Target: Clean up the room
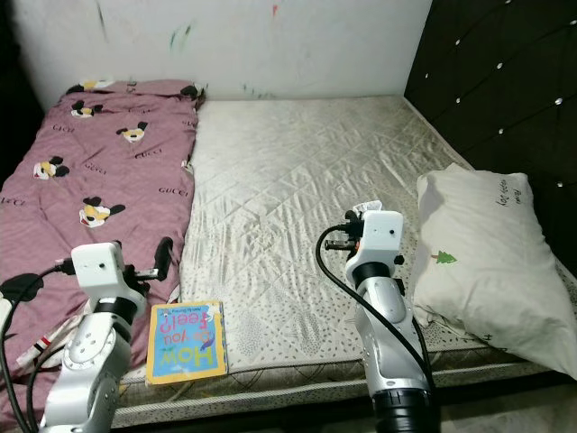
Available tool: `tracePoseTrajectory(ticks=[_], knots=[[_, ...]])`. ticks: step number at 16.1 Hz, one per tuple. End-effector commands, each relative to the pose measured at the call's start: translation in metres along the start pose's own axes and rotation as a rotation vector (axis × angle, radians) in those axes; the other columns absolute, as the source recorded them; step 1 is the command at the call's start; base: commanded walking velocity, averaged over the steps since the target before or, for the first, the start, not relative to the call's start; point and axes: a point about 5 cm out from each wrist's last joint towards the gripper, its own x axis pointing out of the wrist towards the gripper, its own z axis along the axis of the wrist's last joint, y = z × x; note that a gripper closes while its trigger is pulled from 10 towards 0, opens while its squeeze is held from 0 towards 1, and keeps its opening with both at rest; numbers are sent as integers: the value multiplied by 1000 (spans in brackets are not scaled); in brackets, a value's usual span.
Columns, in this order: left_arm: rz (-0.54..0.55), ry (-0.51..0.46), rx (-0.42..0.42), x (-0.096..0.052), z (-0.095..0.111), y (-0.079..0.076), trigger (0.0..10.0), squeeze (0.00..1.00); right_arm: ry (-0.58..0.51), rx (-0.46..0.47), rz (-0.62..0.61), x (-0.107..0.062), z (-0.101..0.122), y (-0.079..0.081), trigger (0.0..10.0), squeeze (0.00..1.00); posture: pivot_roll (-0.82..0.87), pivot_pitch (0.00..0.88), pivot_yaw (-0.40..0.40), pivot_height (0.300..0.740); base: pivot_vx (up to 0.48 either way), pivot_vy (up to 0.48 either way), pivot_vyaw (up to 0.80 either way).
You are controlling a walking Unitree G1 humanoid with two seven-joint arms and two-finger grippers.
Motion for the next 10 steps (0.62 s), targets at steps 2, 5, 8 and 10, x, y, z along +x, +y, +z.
tracePoseTrajectory(ticks=[2, 5, 8, 10], knots=[[6, -5, 5, 0, 1, 1, 10000, 0, -12, -13, 27, 1, 1, 4, 10000, 0, 7, 0, 2, 740, 0, 0, 769], [6, -5, 4, 1, 1, 0, 10000, 0, -15, -17, 37, 1, 2, 5, 10000, 0, 7, 0, 2, 740, 0, 0, 781], [8, -4, 2, 0, 1, 0, 10000, 0, -20, -15, 45, 1, 3, 6, 10000, 0, 2, 0, 3, 740, 0, 0, 748], [10, -2, 0, 0, 1, 0, 10000, 0, -22, -25, 56, 1, 3, 8, 10000, 0, 4, 0, 1, 740, 0, 0, 553]])
